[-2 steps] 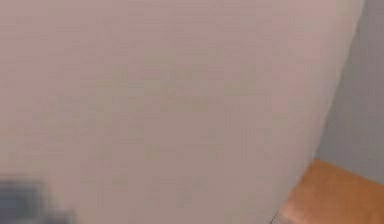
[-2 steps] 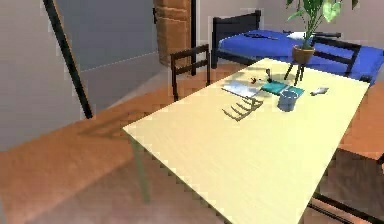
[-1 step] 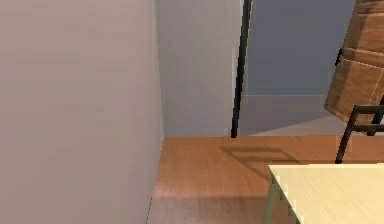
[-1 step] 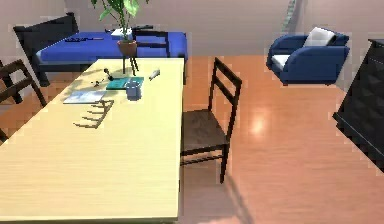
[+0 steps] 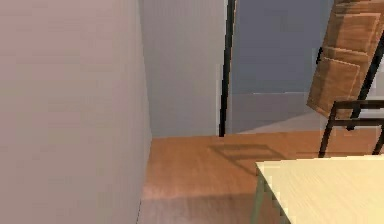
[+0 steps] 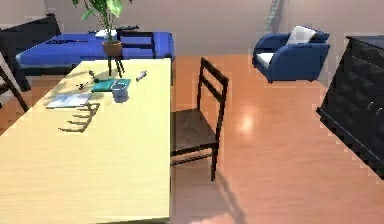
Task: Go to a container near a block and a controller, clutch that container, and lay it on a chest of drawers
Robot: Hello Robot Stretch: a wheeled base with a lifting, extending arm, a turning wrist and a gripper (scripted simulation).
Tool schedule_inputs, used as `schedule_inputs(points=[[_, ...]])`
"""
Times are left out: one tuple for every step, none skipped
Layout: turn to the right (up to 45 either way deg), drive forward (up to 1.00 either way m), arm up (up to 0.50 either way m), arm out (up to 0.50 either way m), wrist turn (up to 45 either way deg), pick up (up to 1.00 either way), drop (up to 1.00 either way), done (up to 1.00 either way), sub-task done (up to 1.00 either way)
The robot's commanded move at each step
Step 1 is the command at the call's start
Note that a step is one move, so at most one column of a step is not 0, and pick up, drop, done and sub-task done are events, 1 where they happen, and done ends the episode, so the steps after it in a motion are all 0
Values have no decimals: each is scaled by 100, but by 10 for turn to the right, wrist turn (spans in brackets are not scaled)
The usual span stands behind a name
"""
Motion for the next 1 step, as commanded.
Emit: schedule_inputs(points=[[0,100,0,0,0,0,0,0,0]])
